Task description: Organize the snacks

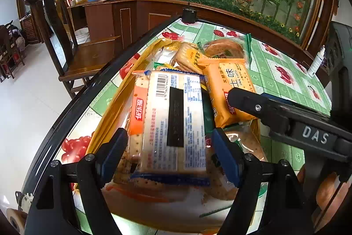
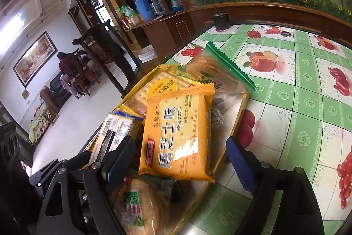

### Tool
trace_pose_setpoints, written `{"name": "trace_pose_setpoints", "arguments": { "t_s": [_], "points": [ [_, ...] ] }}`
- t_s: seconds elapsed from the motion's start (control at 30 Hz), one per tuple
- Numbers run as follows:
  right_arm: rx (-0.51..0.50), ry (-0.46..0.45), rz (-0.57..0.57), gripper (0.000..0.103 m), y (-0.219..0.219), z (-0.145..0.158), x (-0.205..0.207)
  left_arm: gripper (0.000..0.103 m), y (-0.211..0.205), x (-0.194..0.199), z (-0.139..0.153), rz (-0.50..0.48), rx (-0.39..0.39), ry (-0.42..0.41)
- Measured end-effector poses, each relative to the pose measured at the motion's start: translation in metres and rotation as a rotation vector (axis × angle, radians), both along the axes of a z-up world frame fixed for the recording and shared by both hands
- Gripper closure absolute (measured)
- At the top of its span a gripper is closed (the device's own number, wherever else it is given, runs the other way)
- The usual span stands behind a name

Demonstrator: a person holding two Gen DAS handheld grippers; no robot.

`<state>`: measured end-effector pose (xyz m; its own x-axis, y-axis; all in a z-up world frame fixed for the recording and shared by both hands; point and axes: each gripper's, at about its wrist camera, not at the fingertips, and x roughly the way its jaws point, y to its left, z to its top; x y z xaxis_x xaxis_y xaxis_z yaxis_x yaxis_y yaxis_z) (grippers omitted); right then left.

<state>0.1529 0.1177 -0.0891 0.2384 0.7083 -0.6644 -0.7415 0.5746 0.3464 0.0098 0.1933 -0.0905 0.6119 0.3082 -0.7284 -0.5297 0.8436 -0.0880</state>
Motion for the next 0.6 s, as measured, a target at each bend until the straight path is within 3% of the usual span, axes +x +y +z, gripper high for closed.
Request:
{"name": "trace_pose_setpoints", "arguments": {
  "t_s": [0.6],
  "points": [
    [-0.051, -0.075, 0.024, 0.017, -0.03, 0.001, -0.052, 0.024, -0.006, -0.027, -0.009, 0.012, 0.025, 0.041]
  ]
}}
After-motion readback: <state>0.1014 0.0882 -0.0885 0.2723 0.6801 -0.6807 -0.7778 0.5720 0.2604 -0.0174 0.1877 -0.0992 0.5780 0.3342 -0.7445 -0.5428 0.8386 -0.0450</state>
